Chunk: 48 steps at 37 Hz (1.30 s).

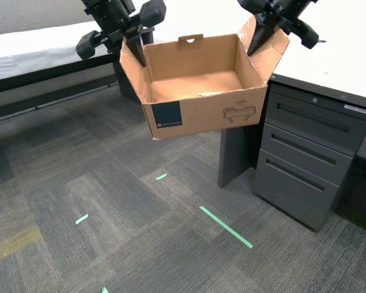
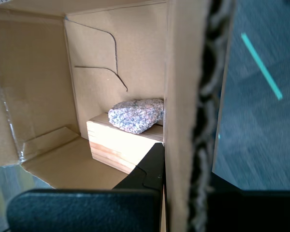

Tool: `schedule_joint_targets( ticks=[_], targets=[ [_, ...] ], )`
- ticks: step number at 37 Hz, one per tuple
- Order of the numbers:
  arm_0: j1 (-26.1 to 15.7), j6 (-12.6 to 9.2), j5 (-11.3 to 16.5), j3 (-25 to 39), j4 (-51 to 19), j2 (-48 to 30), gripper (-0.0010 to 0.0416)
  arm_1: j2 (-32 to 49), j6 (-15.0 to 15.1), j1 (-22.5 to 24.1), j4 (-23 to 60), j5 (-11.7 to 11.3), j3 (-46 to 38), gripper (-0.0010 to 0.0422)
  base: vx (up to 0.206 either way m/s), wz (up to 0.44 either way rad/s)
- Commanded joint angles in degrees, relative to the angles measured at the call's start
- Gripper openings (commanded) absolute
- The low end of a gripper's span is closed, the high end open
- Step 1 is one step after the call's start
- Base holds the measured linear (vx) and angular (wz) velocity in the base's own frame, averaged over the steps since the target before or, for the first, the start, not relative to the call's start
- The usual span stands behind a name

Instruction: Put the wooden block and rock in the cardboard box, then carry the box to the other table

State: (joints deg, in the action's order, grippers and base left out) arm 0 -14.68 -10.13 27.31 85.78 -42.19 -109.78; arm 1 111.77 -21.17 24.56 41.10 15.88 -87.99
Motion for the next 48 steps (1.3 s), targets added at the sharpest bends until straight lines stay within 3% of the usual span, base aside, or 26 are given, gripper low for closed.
schedule_joint_targets(
  ticks=[1,9,18,25,31,40,48],
  targets=[
    [-0.09,1.49,0.72,0.09,-2.34,0.02,-0.0001,-0.04,-0.66,1.57,0.94,1.09,-0.07,-0.0001,0.016,-0.014],
    [-0.09,2.64,0.72,0.07,-3.08,0.02,-0.0001,-0.04,-4.02,4.55,0.76,1.07,-0.07,-0.0001,0.07,-0.031],
    [-0.07,2.64,0.72,0.04,-3.21,0.02,-0.0001,-0.04,-4.85,5.18,1.29,1.07,-0.07,-0.0001,0.112,-0.057],
    [-0.07,3.13,0.72,-0.26,-3.26,0.02,-0.0001,-0.04,-4.5,5.16,1.64,1.01,-0.07,-0.0001,0.122,-0.056],
    [0.13,3.17,0.7,-0.26,-3.34,0.02,-0.0001,-0.04,-3.34,5.05,2.58,-1.77,-0.07,-0.0001,0.135,-0.048],
    [0.15,5.6,0.68,-0.35,-6.69,0.02,-0.0001,-0.04,-1.29,5.46,4.31,-1.73,-0.07,-0.0001,0.164,-0.039],
    [0.15,5.86,0.66,-0.35,-5.92,0.02,-0.0001,-0.04,-0.72,5.4,3.41,-1.95,-0.07,-0.0001,0.184,-0.019]
  ],
)
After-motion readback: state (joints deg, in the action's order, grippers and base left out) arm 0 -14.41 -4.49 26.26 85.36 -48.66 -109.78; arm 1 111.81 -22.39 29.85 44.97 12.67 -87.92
